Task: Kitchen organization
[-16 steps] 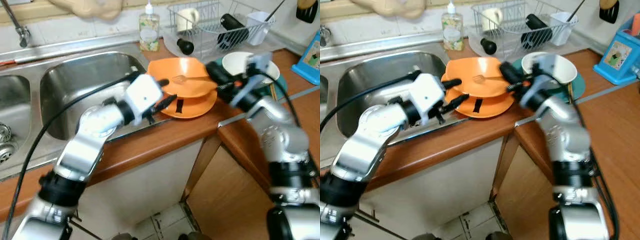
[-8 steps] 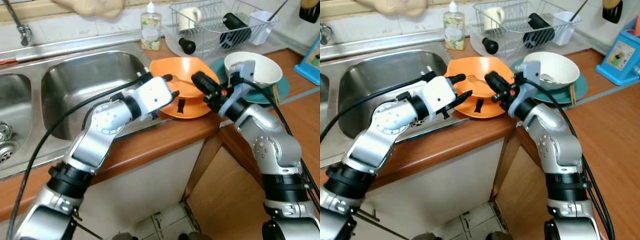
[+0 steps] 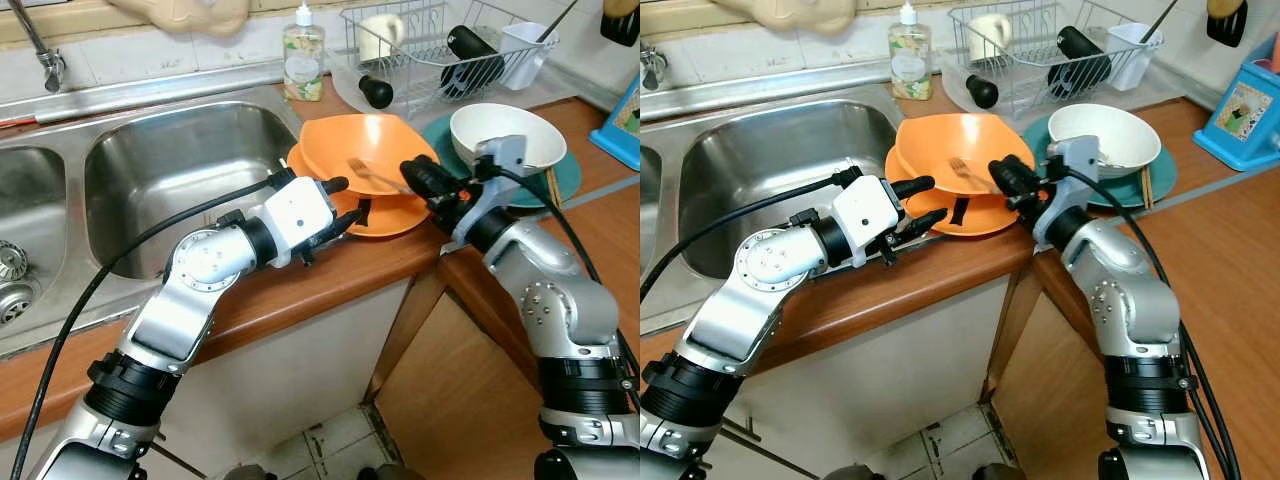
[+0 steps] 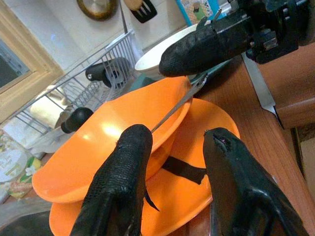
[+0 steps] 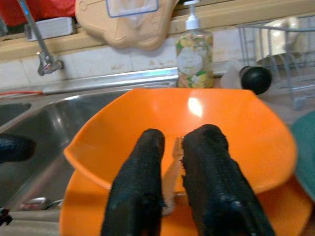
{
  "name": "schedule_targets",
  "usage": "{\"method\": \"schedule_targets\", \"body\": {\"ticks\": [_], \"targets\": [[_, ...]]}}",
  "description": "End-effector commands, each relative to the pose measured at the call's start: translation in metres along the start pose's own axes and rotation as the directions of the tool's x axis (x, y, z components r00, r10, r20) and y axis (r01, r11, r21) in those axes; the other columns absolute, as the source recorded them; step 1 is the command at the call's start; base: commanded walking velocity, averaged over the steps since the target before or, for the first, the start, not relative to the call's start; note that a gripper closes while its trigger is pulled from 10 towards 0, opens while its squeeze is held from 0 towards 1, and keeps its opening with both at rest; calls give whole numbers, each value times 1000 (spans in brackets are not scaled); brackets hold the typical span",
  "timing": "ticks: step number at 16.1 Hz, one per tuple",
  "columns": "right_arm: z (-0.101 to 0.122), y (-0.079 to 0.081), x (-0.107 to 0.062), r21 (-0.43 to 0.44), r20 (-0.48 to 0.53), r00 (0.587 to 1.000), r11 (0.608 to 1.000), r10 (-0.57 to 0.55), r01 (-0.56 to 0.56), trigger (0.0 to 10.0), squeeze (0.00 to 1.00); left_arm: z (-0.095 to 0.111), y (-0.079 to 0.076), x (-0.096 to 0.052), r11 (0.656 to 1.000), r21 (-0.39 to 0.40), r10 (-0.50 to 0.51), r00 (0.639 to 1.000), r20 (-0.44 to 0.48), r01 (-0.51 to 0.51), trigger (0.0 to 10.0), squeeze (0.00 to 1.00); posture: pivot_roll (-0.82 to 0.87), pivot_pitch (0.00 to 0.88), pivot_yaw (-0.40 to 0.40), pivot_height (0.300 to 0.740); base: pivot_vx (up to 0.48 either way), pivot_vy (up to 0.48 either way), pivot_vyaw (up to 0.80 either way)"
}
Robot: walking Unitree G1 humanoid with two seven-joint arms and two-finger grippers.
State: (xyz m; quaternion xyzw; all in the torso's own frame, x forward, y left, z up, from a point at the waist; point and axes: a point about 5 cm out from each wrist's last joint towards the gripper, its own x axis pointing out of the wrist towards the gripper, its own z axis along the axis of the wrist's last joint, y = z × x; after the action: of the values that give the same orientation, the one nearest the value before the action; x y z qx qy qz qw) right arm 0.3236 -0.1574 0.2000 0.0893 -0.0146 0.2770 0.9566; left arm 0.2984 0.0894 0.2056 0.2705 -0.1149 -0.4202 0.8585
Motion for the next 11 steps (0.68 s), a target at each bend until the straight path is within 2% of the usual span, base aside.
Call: {"method": "schedule_targets", "body": {"ticks": [1, 4, 6, 11], "targets": [[4, -9, -5, 17, 14, 1000, 1000, -26, 26, 10000, 1000, 0, 4, -6, 1000, -2, 12, 1000, -3, -12, 10000, 0, -39, 35, 22, 740, 0, 0, 0], [15, -22, -11, 3, 57, 998, 999, -37, 37, 10000, 1000, -4, 5, -12, 1000, -12, 26, 999, -20, -26, 10000, 0, -48, 31, 18, 740, 0, 0, 0], [13, -25, -15, -13, 45, 998, 999, -34, 35, 10000, 1000, -4, 3, -13, 1000, -20, 24, 999, -23, -24, 10000, 0, -47, 24, 13, 740, 0, 0, 0], [8, -5, -12, -39, 30, 999, 999, 27, -26, 10000, 980, -4, -1, -16, 998, -62, 21, 1000, -16, -22, 10000, 0, -44, 12, 5, 740, 0, 0, 0]]}}
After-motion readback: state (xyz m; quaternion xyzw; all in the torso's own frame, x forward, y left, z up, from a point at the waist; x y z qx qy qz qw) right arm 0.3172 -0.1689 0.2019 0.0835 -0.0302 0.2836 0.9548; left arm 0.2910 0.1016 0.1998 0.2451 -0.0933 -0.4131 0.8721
